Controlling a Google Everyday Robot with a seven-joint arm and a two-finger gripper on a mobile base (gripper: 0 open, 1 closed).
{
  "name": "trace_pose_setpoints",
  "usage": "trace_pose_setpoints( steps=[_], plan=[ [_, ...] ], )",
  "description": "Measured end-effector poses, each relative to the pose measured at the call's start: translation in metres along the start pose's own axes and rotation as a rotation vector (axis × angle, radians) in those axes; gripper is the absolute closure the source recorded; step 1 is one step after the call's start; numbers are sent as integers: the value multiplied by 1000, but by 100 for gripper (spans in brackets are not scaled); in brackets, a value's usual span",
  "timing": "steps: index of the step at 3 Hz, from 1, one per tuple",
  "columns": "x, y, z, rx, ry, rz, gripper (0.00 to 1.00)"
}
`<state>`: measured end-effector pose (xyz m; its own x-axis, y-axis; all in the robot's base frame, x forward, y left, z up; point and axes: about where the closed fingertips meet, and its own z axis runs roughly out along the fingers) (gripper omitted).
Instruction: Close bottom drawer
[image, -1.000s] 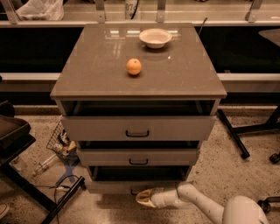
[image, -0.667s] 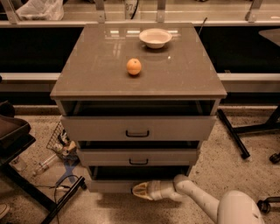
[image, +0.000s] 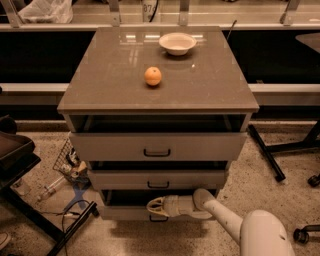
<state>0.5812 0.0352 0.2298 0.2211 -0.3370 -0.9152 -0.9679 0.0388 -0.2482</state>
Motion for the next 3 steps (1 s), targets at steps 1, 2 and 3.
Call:
trace_pose_setpoints(
  steps=[1, 2, 3],
  plan=[
    [0, 0, 0, 0, 0, 0, 100],
    [9, 31, -15, 15, 48, 65, 100],
    [35, 94, -72, 111, 168, 213, 100]
  ],
)
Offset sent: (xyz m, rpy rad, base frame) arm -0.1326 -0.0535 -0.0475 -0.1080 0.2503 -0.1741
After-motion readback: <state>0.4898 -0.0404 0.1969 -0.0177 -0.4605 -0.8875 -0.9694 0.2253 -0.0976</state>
